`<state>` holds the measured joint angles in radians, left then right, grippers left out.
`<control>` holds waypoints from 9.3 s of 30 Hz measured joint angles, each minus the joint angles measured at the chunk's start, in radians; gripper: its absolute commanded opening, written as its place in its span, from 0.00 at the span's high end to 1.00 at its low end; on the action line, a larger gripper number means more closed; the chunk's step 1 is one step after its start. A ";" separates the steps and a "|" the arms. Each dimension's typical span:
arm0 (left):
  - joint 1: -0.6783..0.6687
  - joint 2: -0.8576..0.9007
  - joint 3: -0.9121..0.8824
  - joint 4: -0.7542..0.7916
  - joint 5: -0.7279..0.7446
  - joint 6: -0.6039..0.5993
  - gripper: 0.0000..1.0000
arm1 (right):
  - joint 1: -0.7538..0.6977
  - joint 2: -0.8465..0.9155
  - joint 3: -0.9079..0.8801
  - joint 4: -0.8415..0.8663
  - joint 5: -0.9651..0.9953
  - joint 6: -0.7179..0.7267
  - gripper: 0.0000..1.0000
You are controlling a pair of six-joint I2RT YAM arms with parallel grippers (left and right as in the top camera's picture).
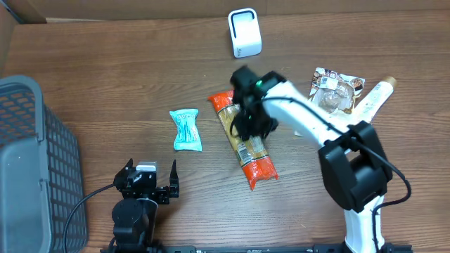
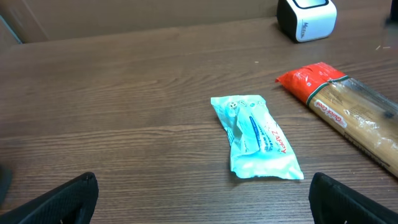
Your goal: Scan the item barcode
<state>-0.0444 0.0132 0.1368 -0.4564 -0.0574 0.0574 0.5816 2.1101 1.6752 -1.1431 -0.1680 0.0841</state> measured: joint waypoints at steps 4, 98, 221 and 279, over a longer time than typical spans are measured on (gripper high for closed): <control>0.000 0.000 0.000 0.000 0.000 0.000 0.00 | -0.107 0.000 0.039 0.032 -0.080 -0.113 0.35; 0.000 0.000 0.000 0.000 0.000 0.000 0.00 | -0.122 -0.203 0.135 0.467 0.234 -0.191 0.96; 0.000 0.000 0.000 0.000 0.000 0.000 0.00 | -0.398 -0.156 0.296 -0.038 -0.410 -0.048 0.18; 0.000 0.000 0.000 0.000 0.000 0.000 0.00 | 0.100 0.175 0.187 0.213 -0.036 0.202 0.96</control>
<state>-0.0444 0.0128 0.1368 -0.4564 -0.0574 0.0570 0.6815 2.2852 1.8622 -0.9302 -0.2039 0.2863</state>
